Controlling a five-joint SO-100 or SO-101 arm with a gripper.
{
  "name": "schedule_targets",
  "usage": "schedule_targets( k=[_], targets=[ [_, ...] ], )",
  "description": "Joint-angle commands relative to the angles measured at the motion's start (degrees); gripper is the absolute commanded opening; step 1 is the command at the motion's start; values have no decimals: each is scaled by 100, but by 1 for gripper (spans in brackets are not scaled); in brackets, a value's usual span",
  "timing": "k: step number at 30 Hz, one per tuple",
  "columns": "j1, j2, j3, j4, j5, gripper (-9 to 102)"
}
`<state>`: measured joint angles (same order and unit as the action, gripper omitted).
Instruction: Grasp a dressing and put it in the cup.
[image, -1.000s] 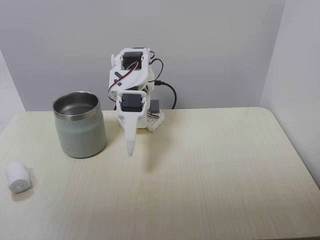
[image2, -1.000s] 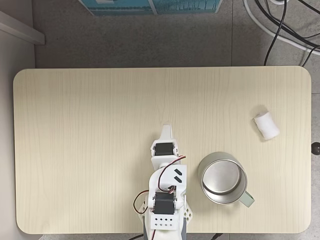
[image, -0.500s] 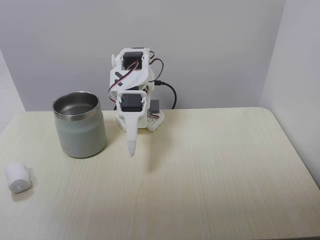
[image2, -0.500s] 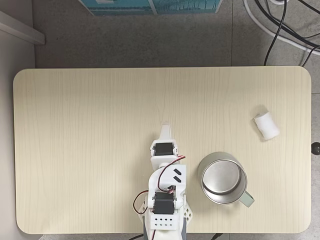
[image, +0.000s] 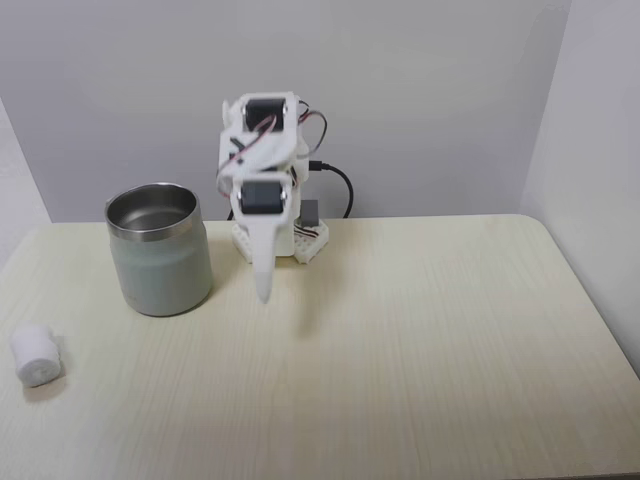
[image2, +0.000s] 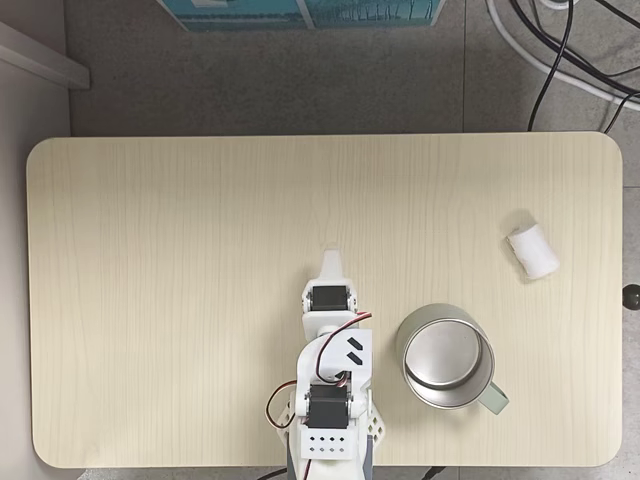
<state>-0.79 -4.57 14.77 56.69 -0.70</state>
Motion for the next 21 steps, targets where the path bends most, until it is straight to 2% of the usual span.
schedule_targets(
  k=[1, 6, 12, 21],
  targets=[
    [176, 431, 1222, 466, 44, 0],
    [984, 2637, 3419, 1169, 70, 4],
    [2232, 4438, 4957, 2030, 123, 21],
    [3604, 6873, 5827, 1485, 97, 25]
  ],
)
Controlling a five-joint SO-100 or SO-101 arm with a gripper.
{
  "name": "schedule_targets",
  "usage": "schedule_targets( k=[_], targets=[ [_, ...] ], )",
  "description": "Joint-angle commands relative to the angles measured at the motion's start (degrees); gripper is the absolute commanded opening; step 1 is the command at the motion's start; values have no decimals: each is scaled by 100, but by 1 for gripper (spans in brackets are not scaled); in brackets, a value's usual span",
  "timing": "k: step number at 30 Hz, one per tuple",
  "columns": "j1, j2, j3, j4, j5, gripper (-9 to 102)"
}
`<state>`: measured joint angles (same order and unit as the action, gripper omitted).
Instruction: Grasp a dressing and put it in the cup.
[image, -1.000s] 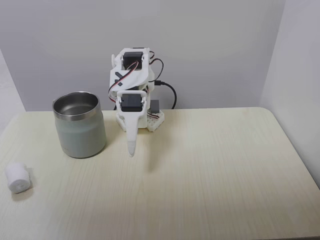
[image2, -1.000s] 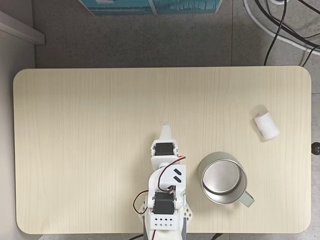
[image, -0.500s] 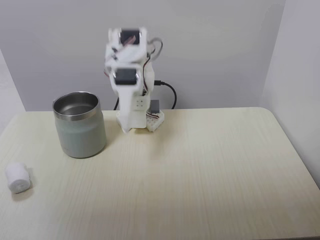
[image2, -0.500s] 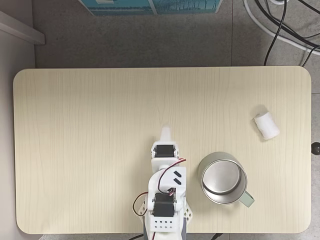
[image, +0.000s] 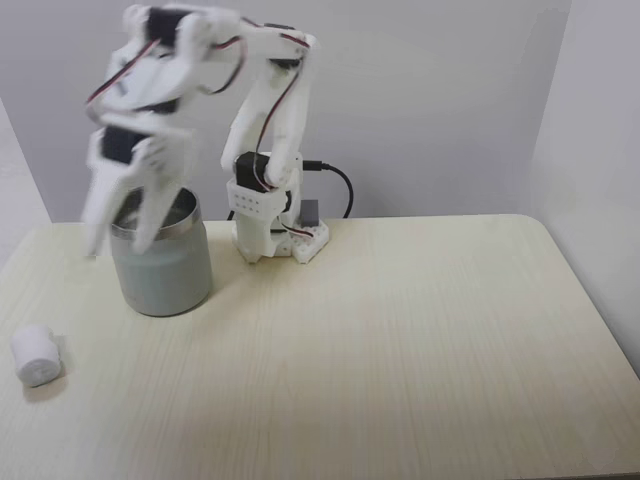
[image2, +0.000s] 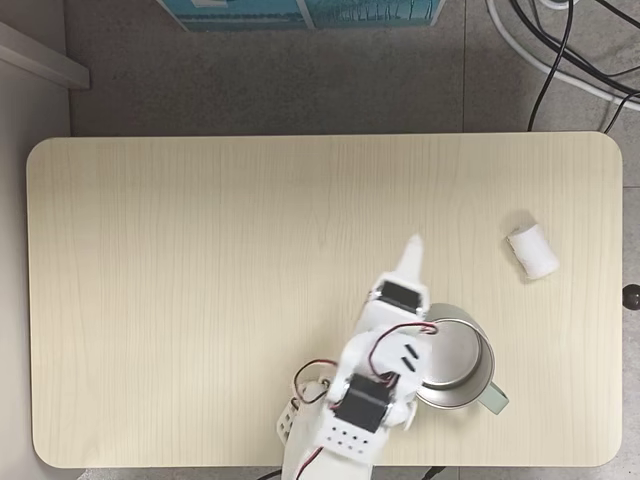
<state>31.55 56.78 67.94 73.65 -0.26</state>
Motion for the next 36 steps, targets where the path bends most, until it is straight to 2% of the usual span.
schedule_targets(
  k=[1, 7, 19, 32, 36],
  targets=[
    [475, 1072, 677, -264, 62, 25],
    [1028, 2892, 1670, -457, 18, 26],
    [1547, 4966, 2549, -905, -220, 26],
    [1652, 6179, 3384, -853, -439, 24],
    [1652, 6601, 3858, -571, -510, 18]
  ],
)
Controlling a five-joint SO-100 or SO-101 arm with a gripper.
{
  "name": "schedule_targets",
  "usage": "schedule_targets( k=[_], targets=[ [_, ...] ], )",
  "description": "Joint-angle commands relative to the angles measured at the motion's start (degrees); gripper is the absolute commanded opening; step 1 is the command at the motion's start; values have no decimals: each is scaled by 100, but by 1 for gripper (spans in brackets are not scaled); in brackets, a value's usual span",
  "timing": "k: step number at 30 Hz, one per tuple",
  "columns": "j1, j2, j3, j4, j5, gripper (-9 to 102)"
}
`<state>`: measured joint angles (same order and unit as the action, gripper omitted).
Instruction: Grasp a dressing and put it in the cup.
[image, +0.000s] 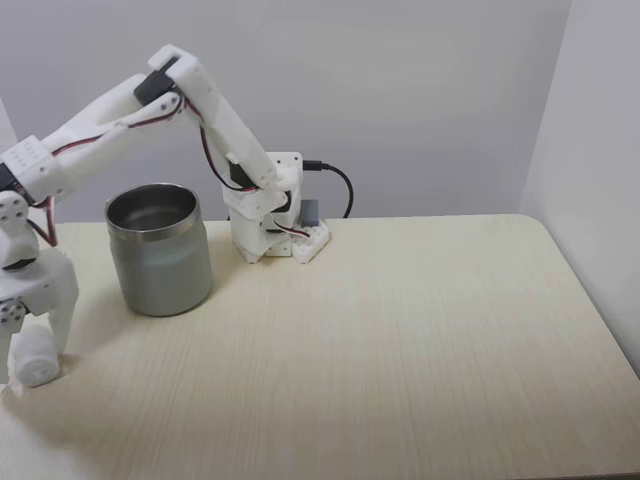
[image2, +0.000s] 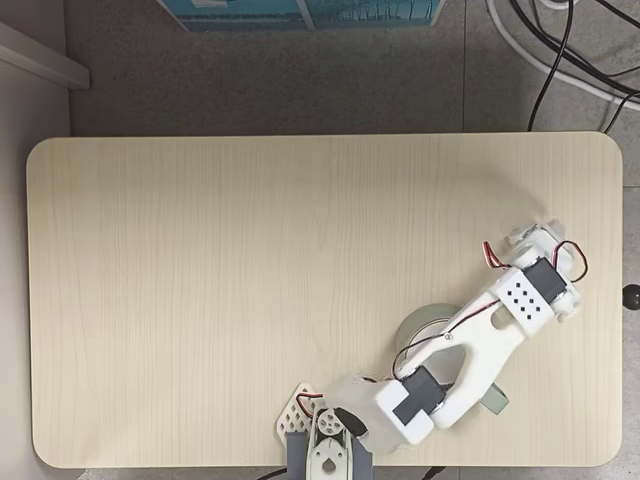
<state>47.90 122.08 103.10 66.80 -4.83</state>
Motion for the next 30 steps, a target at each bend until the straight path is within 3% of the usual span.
schedule_targets(
  k=[1, 7, 10, 21, 30],
  targets=[
    [18, 79, 369, 114, -53, 15],
    [35, -62, 396, 308, -123, 1],
    [88, -220, 598, 686, -35, 0],
    [220, -176, 3929, 3814, 149, 0],
    [255, -2663, 2417, 3814, -158, 0]
  ],
)
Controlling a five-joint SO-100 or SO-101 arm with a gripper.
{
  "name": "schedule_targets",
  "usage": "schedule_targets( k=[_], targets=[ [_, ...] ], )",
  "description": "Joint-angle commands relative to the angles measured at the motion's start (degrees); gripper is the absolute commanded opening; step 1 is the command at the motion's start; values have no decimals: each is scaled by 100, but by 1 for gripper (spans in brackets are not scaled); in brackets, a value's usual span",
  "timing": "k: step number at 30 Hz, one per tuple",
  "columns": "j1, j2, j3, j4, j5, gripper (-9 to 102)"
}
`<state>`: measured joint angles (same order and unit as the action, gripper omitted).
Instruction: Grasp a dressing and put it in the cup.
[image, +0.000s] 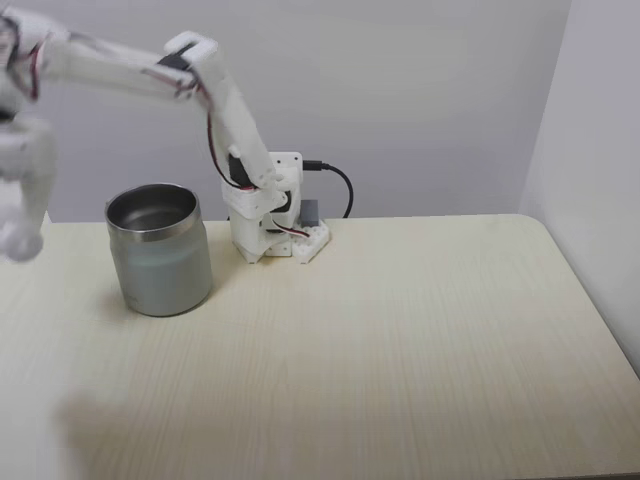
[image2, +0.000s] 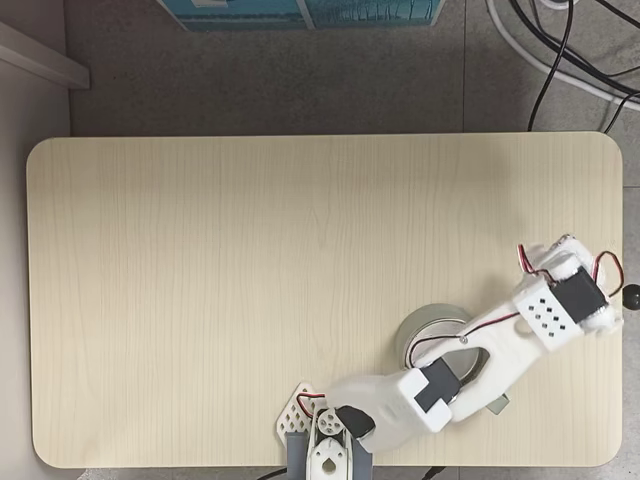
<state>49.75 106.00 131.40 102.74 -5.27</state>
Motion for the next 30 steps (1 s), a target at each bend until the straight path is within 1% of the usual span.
schedule_targets(
  k=[1, 9, 17, 20, 26, 30],
  targets=[
    [88, -1415, -659, 220, -176, 0],
    [255, -4052, -2707, 237, -879, 0],
    [413, -5537, -4447, 167, -1450, 0],
    [475, -5827, -5001, -35, -1556, 0],
    [571, -6161, -6038, -712, -1740, 0],
    [527, -6961, -6952, -1160, -1925, 0]
  ],
)
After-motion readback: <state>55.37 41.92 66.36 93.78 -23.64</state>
